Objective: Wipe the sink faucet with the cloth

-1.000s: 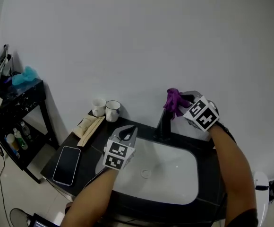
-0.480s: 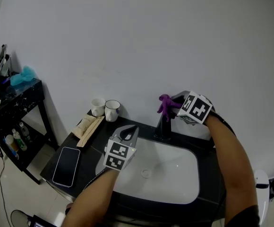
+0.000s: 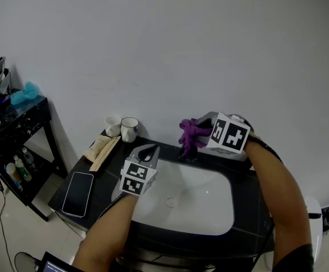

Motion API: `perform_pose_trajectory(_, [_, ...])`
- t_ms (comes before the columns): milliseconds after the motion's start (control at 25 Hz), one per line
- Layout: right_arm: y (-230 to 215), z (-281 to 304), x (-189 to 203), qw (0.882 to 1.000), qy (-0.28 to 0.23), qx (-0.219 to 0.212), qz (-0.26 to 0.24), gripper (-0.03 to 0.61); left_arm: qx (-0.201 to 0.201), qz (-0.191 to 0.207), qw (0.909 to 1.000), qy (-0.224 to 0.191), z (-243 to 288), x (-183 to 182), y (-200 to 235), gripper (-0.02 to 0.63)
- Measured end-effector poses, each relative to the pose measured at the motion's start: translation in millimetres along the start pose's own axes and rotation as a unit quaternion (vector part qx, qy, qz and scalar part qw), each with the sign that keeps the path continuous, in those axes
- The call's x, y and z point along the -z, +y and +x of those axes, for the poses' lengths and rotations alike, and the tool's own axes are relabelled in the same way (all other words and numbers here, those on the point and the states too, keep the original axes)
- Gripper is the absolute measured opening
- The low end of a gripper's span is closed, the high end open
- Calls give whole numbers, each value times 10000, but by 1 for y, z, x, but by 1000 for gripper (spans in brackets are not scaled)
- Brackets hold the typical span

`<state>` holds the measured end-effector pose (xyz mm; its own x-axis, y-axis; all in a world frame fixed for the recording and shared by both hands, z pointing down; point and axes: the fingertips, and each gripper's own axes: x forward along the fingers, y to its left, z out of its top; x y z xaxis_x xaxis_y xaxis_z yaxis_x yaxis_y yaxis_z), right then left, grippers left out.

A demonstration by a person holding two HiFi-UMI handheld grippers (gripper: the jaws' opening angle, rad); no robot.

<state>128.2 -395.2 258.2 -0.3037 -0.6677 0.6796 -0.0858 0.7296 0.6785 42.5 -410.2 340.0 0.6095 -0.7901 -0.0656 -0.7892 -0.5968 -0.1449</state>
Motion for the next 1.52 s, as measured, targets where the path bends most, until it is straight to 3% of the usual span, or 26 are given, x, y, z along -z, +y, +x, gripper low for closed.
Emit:
perform_pose_trajectory(200, [36, -21, -5, 9994, -99, -121, -320, 87, -96, -42, 9999, 19, -3, 3, 4, 17])
perform_pose_trajectory(440, [51, -17, 15, 9965, 57, 577, -605, 89, -132, -57, 9999, 61, -11, 5, 3, 17])
perform_pose_trajectory(800, [27, 27, 50, 9904, 327, 1343, 6, 92, -99, -44, 9999, 113, -8, 8, 0, 17])
perform_pose_trajectory(1040, [9, 43, 56, 9835, 359, 1771, 59, 94, -44, 42, 9999, 102, 1, 8, -1, 17])
perform_pose_trajectory(1280, [1, 49, 58, 9810, 324, 1909, 96, 92, 0, 110, 9999, 22, 5, 6, -1, 17])
perform_pose_trajectory(1520, [14, 46, 53, 9812, 430, 1861, -291, 84, 51, 4, 9999, 101, 4, 8, -3, 17])
